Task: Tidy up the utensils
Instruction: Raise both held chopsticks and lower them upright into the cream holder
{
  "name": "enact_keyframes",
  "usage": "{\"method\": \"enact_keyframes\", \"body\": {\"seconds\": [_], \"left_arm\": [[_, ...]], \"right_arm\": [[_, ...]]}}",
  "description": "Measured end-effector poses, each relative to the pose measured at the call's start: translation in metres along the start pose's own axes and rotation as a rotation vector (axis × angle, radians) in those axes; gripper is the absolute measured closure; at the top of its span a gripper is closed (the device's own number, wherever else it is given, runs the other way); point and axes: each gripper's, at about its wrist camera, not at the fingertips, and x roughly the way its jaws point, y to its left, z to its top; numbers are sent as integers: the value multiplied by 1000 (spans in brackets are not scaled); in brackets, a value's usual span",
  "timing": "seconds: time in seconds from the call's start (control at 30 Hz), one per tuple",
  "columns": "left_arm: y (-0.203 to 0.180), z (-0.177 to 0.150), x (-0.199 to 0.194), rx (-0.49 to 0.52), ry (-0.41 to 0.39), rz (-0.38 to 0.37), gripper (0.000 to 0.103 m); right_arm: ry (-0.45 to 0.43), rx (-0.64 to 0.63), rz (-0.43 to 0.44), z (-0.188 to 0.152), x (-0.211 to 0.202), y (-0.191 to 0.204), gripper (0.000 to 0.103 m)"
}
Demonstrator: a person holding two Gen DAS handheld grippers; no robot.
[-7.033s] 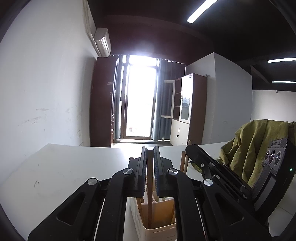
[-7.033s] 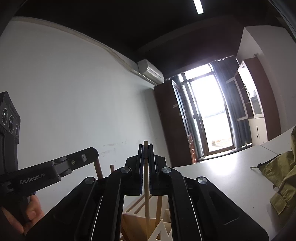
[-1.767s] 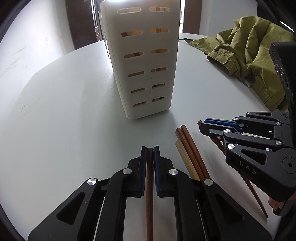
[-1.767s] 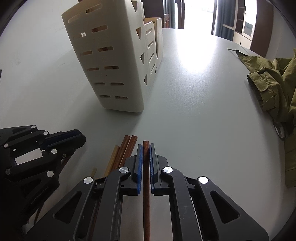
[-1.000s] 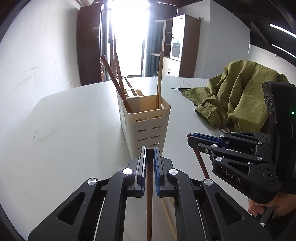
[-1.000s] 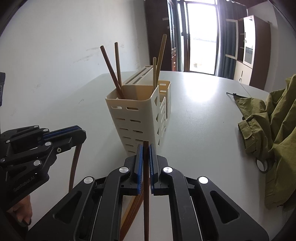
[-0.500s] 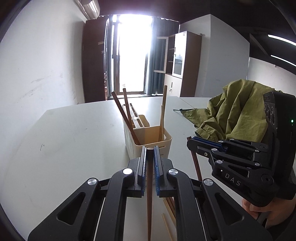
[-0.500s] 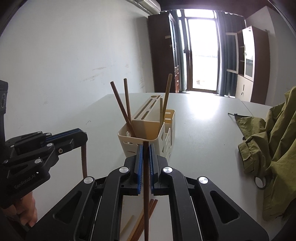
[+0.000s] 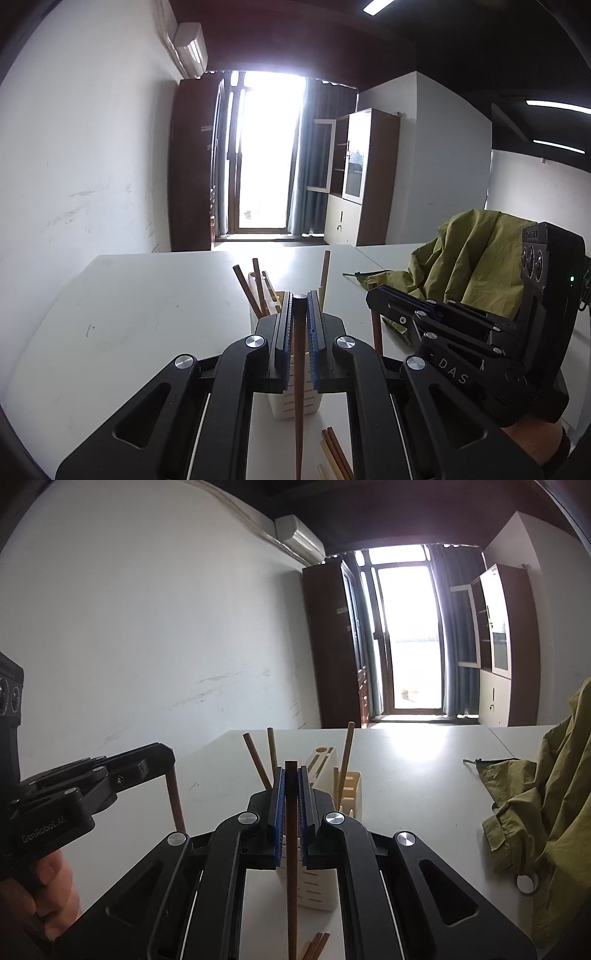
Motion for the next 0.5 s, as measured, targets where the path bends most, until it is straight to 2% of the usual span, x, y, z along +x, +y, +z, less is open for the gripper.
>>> {"method": "enact_keyframes", "body": {"seconds": [0.23,0.5], "left_arm": [[-8,11,-8,26,-105,-5,96],[-10,26,-12,23,-200,24,96]], "right_arm": [[-141,-18,24,11,-10,1,96],[-287,-24,75,18,-16,-5,96]]}}
